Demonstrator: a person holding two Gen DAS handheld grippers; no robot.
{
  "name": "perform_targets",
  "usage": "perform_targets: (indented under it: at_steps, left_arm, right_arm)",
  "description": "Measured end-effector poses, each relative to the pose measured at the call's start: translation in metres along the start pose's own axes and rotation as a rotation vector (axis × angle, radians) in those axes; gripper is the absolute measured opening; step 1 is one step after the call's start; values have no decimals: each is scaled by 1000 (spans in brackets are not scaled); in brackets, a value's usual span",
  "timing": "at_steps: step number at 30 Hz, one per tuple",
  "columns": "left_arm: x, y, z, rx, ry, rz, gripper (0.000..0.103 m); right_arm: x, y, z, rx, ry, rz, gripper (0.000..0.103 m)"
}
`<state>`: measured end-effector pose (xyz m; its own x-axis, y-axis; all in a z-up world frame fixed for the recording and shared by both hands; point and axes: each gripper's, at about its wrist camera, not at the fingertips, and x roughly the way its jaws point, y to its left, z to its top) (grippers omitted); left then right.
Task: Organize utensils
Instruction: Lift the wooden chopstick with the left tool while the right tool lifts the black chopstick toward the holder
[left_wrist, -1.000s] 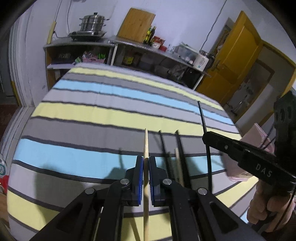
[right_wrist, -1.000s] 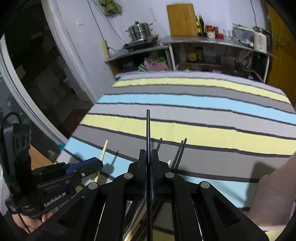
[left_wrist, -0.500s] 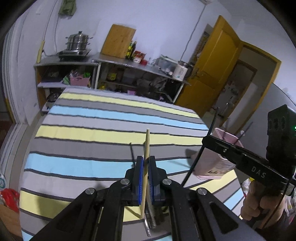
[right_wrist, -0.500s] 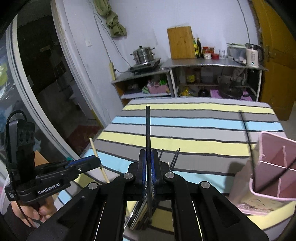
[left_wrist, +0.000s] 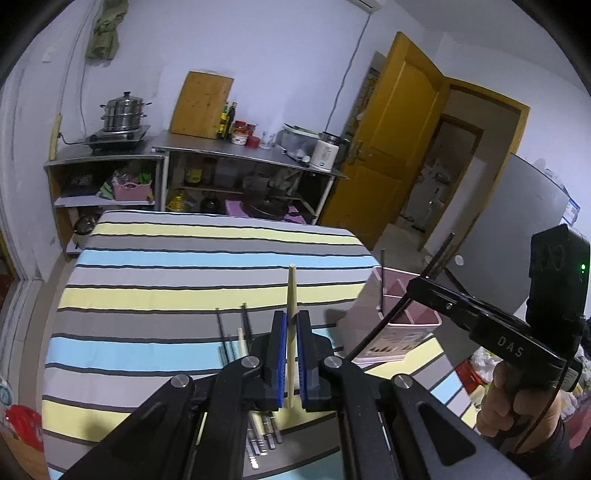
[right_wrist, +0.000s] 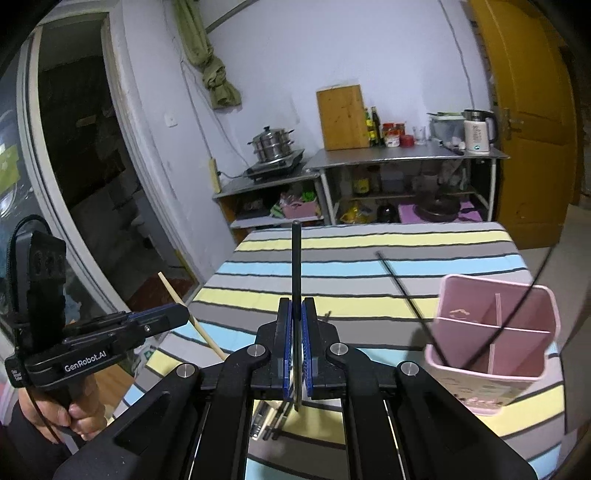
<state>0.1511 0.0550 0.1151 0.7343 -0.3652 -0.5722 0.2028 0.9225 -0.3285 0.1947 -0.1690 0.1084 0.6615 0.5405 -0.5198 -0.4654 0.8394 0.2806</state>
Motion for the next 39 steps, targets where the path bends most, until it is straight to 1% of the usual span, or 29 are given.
perform_targets:
  at_steps: [7,14,18,22,29,34,39]
  left_arm:
    - [13,-39,15,43,7,-74,5]
    - [17,-90,44,99,-25,-155,5]
    - [20,-113,62,119,-51,-180,5]
    - [33,-130,79,133,-62,-191,5]
    - [76,-144,87,143,-32,-176,5]
    - [110,-140,77,141,14,-160,5]
    - [139,-134,65,142,54,-144,5]
  right_arm:
    - [-32,-26,5,44,-46,-50,5]
    - [-72,-52,23,71,-124,-111,5]
    - [-92,-67,35,84,-172,-151,5]
    - [-105,-85,45,104,-214,-195,5]
    - [-101,-112,49,138,-228,-234,5]
    - [-85,-128,43,154,-203,-248,5]
    - [-66,-141,30,174,-161,-257,5]
